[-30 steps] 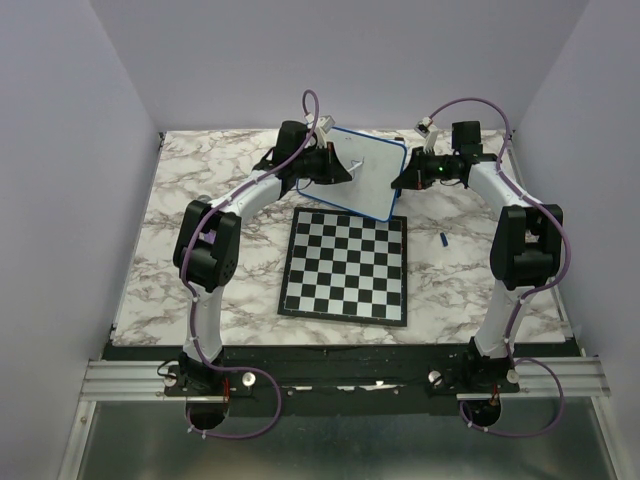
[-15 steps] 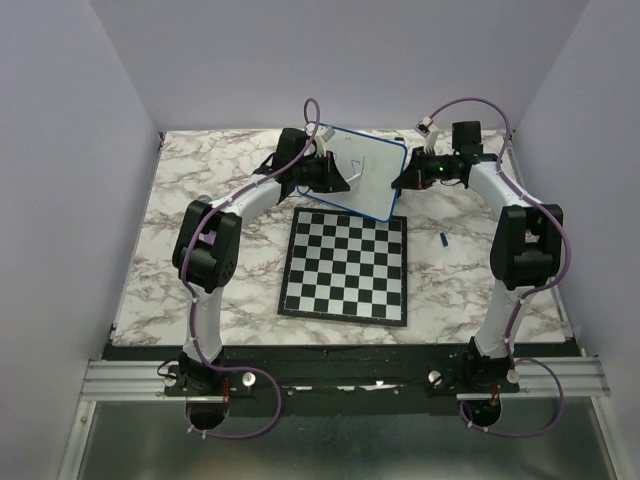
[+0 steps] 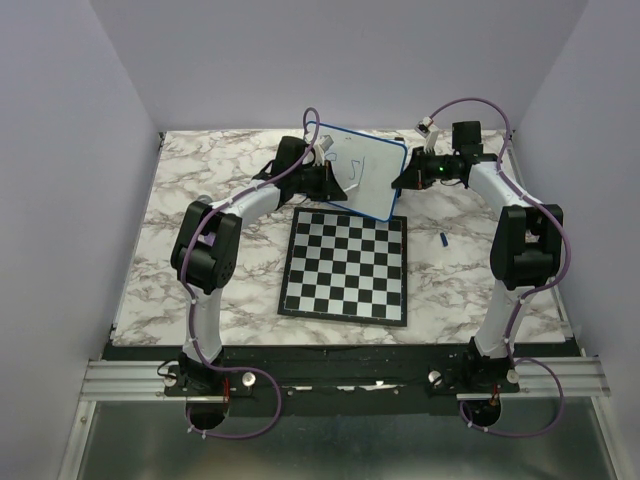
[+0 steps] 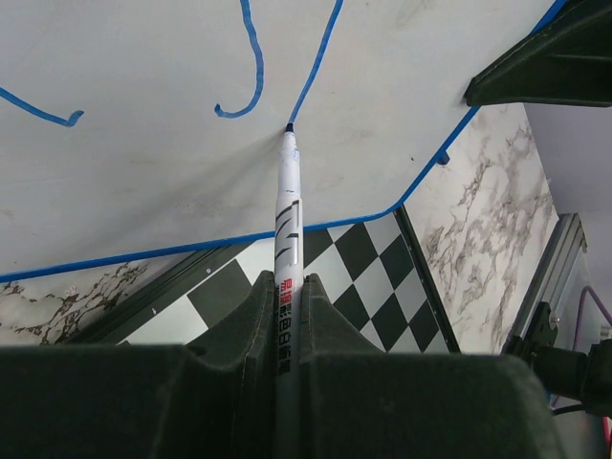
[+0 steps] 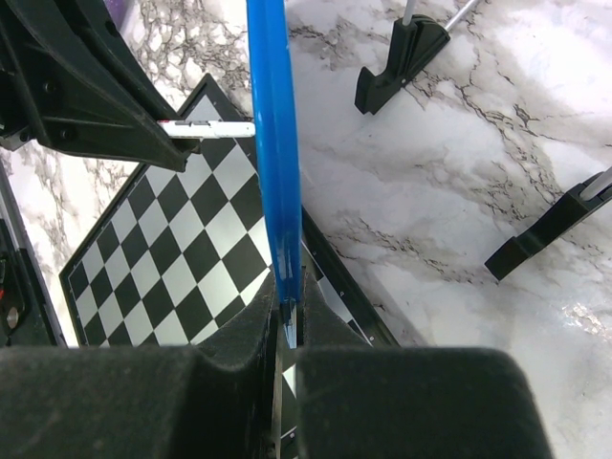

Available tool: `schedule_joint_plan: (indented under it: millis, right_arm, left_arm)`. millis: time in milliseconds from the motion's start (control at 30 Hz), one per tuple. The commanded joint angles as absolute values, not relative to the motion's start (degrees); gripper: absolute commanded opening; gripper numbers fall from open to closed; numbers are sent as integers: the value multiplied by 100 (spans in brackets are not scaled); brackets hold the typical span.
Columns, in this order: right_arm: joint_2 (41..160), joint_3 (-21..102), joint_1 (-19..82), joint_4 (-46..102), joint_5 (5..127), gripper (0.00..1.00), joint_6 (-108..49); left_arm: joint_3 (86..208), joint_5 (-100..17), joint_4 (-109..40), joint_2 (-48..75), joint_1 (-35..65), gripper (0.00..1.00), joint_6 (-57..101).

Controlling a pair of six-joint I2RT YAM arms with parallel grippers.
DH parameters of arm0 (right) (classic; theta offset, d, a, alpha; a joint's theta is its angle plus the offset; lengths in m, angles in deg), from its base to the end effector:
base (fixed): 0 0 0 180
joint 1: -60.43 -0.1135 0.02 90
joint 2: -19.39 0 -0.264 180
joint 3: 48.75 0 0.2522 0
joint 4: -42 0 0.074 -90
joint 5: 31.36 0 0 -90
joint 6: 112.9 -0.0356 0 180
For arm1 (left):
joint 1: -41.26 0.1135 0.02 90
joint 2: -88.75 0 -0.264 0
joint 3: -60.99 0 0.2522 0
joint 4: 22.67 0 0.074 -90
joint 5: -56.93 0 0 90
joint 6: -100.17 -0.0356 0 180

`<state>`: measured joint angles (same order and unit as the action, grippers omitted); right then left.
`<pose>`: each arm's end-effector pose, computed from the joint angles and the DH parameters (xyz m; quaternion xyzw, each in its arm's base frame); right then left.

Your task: Write a sentence on the whiteboard

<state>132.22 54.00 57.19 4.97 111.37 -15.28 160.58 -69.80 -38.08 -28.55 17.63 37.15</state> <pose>0.4335 0.0529 0.2427 -0.2406 0.8148 0.4005 0.3431 0.4195 -0.2068 0.2154 0.1256 0.8386 -0.4437 0.2902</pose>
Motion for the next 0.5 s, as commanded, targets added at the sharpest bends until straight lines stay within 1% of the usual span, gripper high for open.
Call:
schedule_joint_plan:
  millis: [0,467]
  right_arm:
    - [13215,5563,5674,442,11313,0,-1419]
    - [13206,5563,5665,442,11322,0,-1419]
  left_arm:
    - [16071,-6831,-3705,-2674,1753,0,3715]
    - [16835,-6743,-3915,-2937,1780,0,3847]
